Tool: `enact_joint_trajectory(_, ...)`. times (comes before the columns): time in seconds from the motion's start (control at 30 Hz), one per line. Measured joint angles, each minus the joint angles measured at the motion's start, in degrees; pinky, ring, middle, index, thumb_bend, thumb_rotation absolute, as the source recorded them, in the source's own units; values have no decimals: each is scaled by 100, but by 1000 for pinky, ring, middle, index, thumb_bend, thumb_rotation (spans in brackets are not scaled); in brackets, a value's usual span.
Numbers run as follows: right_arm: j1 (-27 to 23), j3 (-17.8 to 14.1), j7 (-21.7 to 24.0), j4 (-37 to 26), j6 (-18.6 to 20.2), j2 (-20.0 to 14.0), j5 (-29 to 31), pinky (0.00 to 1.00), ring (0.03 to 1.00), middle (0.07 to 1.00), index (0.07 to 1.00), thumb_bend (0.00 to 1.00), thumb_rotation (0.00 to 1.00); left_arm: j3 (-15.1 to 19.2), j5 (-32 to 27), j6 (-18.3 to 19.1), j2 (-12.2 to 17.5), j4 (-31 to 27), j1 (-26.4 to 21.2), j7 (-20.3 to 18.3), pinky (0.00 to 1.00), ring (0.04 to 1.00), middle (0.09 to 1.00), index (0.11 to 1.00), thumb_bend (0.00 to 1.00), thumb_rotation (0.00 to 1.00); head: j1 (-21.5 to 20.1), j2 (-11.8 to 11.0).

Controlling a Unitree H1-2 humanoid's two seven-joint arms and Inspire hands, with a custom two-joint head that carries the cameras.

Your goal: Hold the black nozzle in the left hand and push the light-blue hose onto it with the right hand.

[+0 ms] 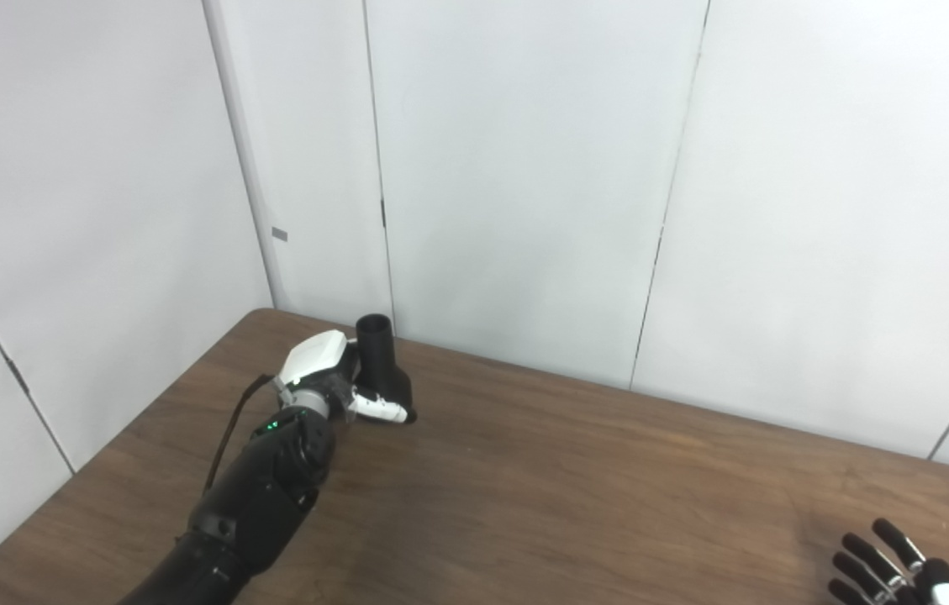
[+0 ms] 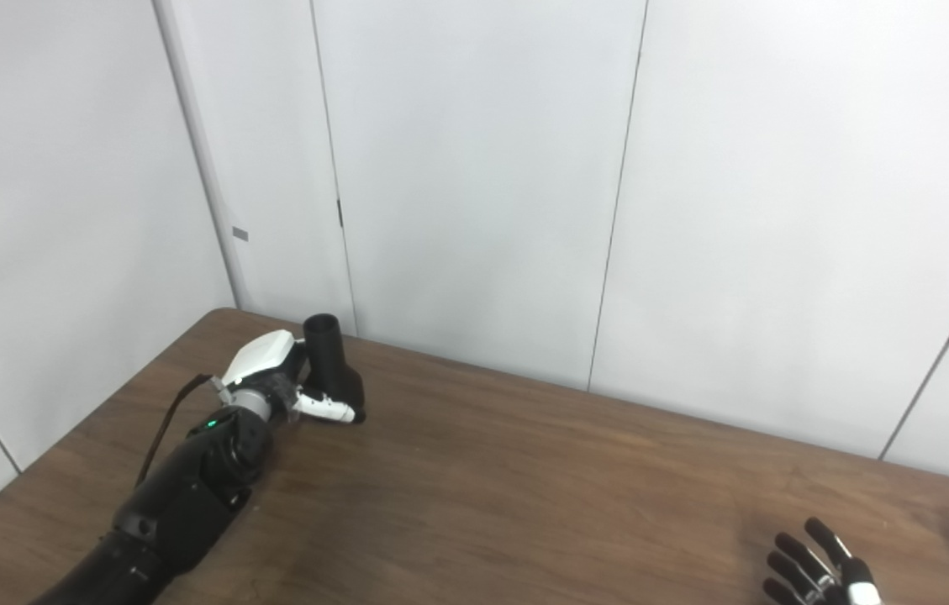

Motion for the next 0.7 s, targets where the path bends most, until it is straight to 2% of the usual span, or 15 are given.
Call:
enact_joint_trajectory(0.23,0,-18,1,-14,82,6,61,820,827,791,908,246,695,89,275,2,-3,58,-25,-258,643,827,866,777,968,201,-9,26)
enact_joint_trajectory(0.37,0,-39,11,-11,105,6,81,830,819,768,904,249,663,221,270,5,-22,178,-110,-323,611,782,806,744,931,163,-9,35)
enact_joint_trajectory(0.43,1,-44,15,-9,105,6,87,821,814,762,901,259,653,220,258,-2,-21,180,-110,-320,590,744,764,705,895,159,-18,35)
enact_joint_trajectory(0.47,1,-44,18,-9,105,6,95,821,811,761,901,256,650,233,228,-5,-22,183,-110,-316,552,695,726,679,876,144,-18,44)
enact_joint_trajectory(0.5,1,-43,21,-8,105,6,101,812,805,759,901,244,645,275,137,-11,-23,184,-110,-308,514,643,679,631,850,96,-18,44)
enact_joint_trajectory(0.53,1,-44,27,-3,105,6,108,800,798,754,898,239,643,389,25,-18,-38,190,-110,-309,521,637,664,561,691,76,-18,44)
enact_joint_trajectory(0.57,1,-44,29,2,104,6,109,770,784,745,886,239,626,453,-57,-23,-42,199,-110,-297,567,670,661,508,577,58,-61,79)
enact_joint_trajectory(0.63,2,-51,29,10,105,6,118,732,760,732,866,249,573,520,-159,-26,-39,227,-110,-275,603,696,663,486,531,51,-70,79)
enact_joint_trajectory(0.7,2,-56,25,10,112,6,122,717,752,727,858,254,552,485,-155,-24,-39,245,-109,-266,609,703,665,484,526,51,-79,88)
